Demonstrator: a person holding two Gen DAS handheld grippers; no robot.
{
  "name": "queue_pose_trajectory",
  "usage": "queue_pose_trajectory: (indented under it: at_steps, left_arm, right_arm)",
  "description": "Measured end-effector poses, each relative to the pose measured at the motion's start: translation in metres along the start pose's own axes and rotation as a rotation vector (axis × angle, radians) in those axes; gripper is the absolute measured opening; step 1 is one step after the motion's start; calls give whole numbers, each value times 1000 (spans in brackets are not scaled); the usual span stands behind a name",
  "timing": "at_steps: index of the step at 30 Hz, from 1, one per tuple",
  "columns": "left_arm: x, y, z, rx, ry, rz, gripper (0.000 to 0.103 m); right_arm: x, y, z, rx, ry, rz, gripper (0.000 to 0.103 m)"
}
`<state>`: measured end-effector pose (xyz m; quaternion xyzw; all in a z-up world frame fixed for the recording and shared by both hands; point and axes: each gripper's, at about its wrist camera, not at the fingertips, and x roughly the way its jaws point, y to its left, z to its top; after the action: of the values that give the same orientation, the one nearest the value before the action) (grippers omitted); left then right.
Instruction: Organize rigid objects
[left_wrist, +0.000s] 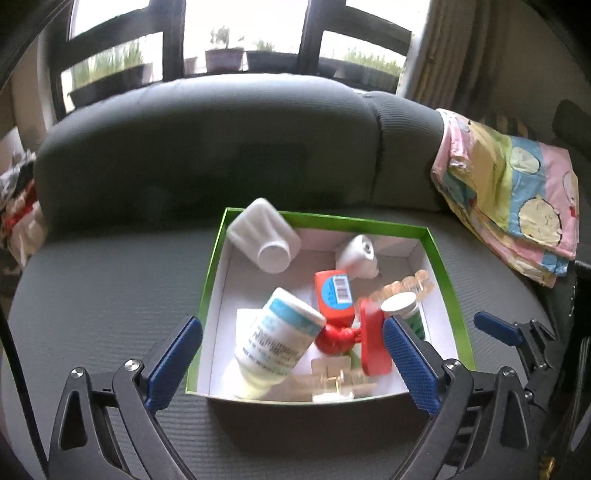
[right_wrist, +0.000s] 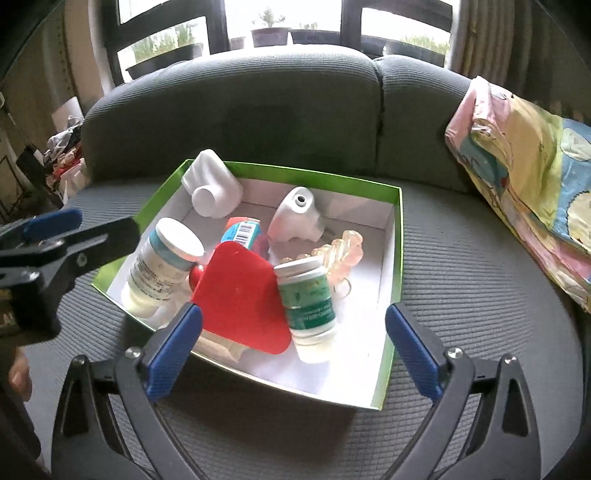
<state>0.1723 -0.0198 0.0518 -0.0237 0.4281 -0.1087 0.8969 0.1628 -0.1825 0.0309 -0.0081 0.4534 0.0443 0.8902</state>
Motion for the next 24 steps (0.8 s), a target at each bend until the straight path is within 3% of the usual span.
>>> queue_pose_trajectory:
  at_steps: [16, 24]
  left_arm:
    - [-12, 6, 4, 37, 46, 73, 98]
    - [-4, 12, 7, 24, 118, 104, 98]
  right_arm:
    - [-4, 11, 10, 58, 74, -22, 99]
    - [0, 9, 13, 80, 129, -29, 99]
